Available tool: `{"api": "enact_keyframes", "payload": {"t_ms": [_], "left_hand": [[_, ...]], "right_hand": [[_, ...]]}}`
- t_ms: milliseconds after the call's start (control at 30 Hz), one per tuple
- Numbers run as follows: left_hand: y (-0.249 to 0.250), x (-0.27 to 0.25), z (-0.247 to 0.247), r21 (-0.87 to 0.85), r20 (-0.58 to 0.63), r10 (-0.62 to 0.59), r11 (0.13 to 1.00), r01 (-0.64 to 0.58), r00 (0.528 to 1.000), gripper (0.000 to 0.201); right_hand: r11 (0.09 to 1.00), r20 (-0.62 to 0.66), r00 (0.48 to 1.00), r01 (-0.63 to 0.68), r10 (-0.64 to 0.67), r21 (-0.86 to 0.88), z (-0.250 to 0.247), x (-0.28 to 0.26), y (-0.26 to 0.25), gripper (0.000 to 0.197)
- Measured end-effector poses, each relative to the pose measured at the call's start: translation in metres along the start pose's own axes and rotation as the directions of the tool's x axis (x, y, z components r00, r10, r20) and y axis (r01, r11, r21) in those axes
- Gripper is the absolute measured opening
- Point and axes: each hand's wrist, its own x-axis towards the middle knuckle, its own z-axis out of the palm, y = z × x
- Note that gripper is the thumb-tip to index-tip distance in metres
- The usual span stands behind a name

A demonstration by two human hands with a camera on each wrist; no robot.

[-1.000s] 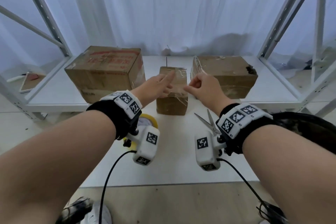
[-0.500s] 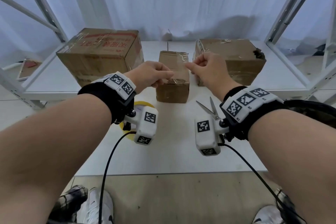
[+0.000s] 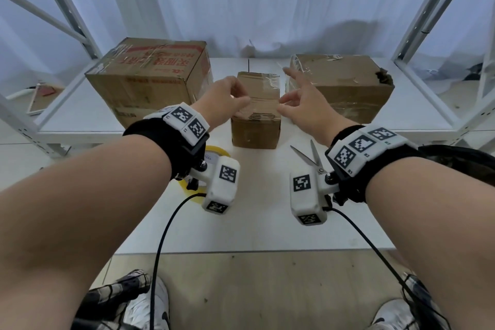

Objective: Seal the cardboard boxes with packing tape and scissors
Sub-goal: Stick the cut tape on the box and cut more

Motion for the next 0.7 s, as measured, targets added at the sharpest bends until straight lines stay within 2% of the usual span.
{"api": "enact_keyframes", "payload": {"t_ms": [33, 67, 100, 233, 400, 533, 700], "left_hand": [[-0.003, 0.000, 0.002, 0.194, 0.036, 0.017, 0.981, -0.024, 0.999, 0.020], [-0.005, -0.001, 0.005, 0.317, 0.075, 0.002, 0.948, -0.026, 0.997, 0.028], [-0.006, -0.003, 0.008, 0.368, 0.108, -0.032, 0.930, -0.010, 0.994, 0.032], [-0.014, -0.004, 0.020, 0.268, 0.147, -0.053, 0.963, 0.011, 0.988, 0.031], [-0.014, -0.002, 0.025, 0.208, 0.063, -0.051, 0.978, 0.037, 0.997, 0.009], [-0.012, -0.002, 0.024, 0.186, 0.047, -0.066, 0.981, 0.057, 0.997, 0.001], [-0.012, -0.004, 0.024, 0.216, 0.062, -0.070, 0.975, 0.055, 0.996, 0.004]], "right_hand": [[1.000, 0.036, 0.999, 0.011, -0.011, -0.014, 0.001, -0.001, 0.002, 0.078], [0.999, 0.071, 0.997, 0.019, -0.016, -0.032, 0.003, -0.001, 0.004, 0.083], [0.999, 0.096, 0.995, 0.018, -0.014, -0.048, 0.004, -0.001, 0.006, 0.087], [0.999, 0.088, 0.996, -0.004, 0.008, -0.040, 0.013, 0.001, 0.010, 0.094], [0.999, 0.037, 0.999, 0.012, -0.011, -0.041, 0.017, 0.004, 0.014, 0.097], [0.996, 0.024, 0.999, 0.026, -0.024, -0.081, 0.019, 0.004, 0.016, 0.099], [0.995, 0.054, 0.998, 0.023, -0.018, -0.096, 0.017, 0.001, 0.015, 0.103]]}}
